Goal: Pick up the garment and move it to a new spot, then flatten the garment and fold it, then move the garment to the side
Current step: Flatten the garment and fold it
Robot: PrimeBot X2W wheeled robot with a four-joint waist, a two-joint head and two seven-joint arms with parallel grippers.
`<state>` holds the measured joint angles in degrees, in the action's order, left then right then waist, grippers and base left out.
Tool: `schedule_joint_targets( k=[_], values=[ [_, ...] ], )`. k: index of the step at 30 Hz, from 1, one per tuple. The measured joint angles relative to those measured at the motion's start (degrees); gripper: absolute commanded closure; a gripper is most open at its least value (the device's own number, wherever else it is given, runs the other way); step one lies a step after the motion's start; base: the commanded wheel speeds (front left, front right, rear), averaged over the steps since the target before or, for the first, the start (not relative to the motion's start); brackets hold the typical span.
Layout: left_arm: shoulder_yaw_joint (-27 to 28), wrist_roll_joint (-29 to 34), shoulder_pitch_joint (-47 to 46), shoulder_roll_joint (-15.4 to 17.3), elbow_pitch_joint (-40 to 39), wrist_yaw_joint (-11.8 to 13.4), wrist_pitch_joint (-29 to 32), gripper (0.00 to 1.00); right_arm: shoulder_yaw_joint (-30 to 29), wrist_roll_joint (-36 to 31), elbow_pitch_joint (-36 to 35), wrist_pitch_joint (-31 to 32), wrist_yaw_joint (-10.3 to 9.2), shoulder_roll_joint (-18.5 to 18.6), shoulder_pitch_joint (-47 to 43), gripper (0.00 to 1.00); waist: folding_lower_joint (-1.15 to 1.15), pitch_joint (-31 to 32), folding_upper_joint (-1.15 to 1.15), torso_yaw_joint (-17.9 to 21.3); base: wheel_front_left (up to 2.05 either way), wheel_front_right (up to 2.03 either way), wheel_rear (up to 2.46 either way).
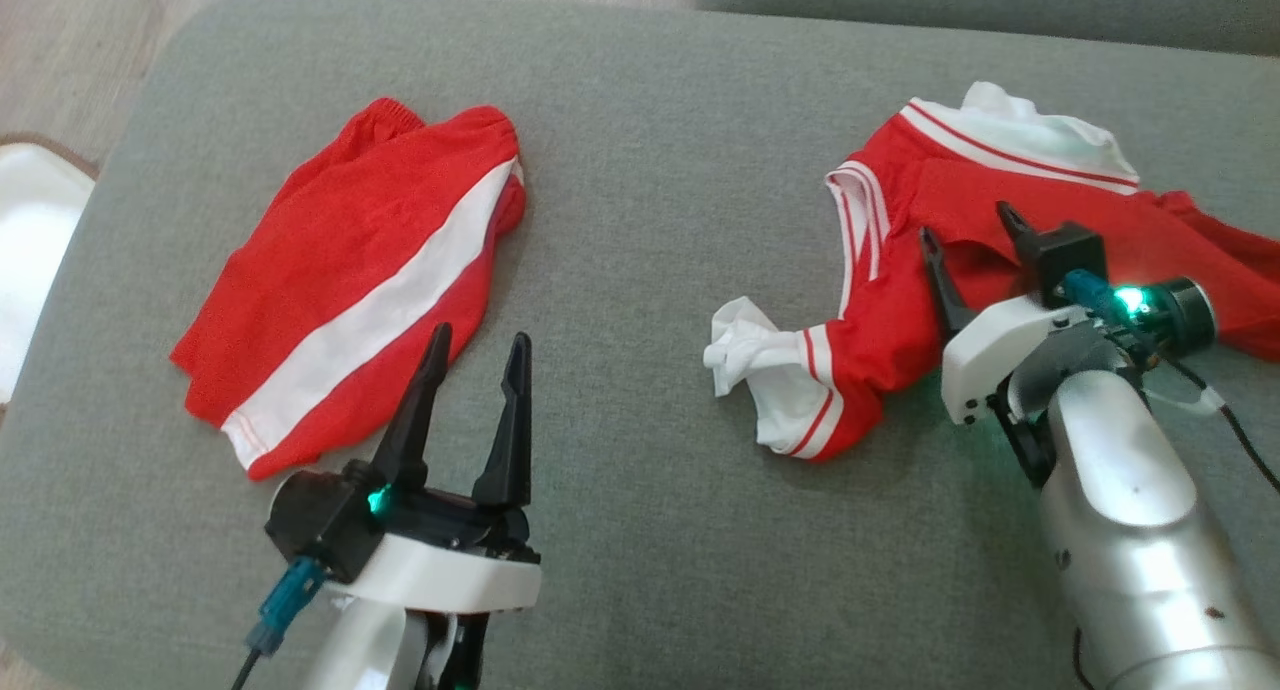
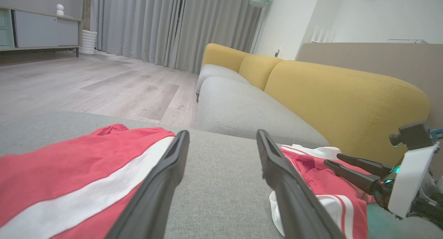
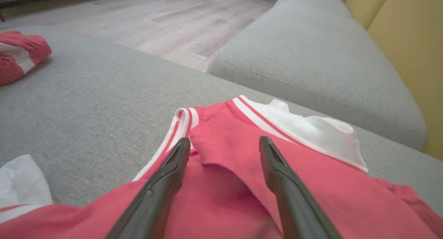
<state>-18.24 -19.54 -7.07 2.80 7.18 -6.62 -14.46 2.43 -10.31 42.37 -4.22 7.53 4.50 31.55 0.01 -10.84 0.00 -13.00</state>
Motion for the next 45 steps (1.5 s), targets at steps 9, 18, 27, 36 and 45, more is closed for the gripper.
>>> schedule_joint_targets(
  k=[9, 18, 27, 36, 45],
  values=[
    [-0.1, -0.1, -0.3, 0.0, 0.0, 0.1, 0.0, 0.0, -4.0, -2.6, 8.8, -3.3, 0.0, -0.3, 4.3, 1.0, 0.0, -1.5, 0.0, -0.5, 0.0, 0.0, 0.0],
    [1.4, -0.1, -0.7, 0.0, 0.1, 0.1, 0.0, 0.0, -5.0, -0.8, 7.2, -9.0, 0.0, -0.6, 4.4, 1.0, -0.01, 0.4, 0.0, 3.6, 0.0, 0.0, 0.0],
    [4.4, 0.0, 2.3, 0.0, 0.0, 0.2, 0.0, 0.0, -4.9, 4.4, -4.7, -8.0, 0.0, 1.4, -8.6, 1.0, -0.01, 4.4, 0.0, 10.6, 0.0, 0.0, 0.0],
    [4.9, -0.2, 4.2, 0.0, -0.6, 0.9, 0.0, 0.0, -13.1, 4.3, -20.8, 2.9, 0.0, 9.2, -22.3, 1.0, -0.02, 9.4, 0.0, 17.2, 0.0, 0.0, 0.0],
    [4.6, -0.2, 4.2, 0.0, -0.9, 1.1, 0.0, 0.0, -20.4, -0.1, -26.8, 11.8, 0.0, 6.5, -27.6, 0.0, -0.01, 10.5, 0.0, 18.1, 0.0, 0.0, 0.0]
  ],
)
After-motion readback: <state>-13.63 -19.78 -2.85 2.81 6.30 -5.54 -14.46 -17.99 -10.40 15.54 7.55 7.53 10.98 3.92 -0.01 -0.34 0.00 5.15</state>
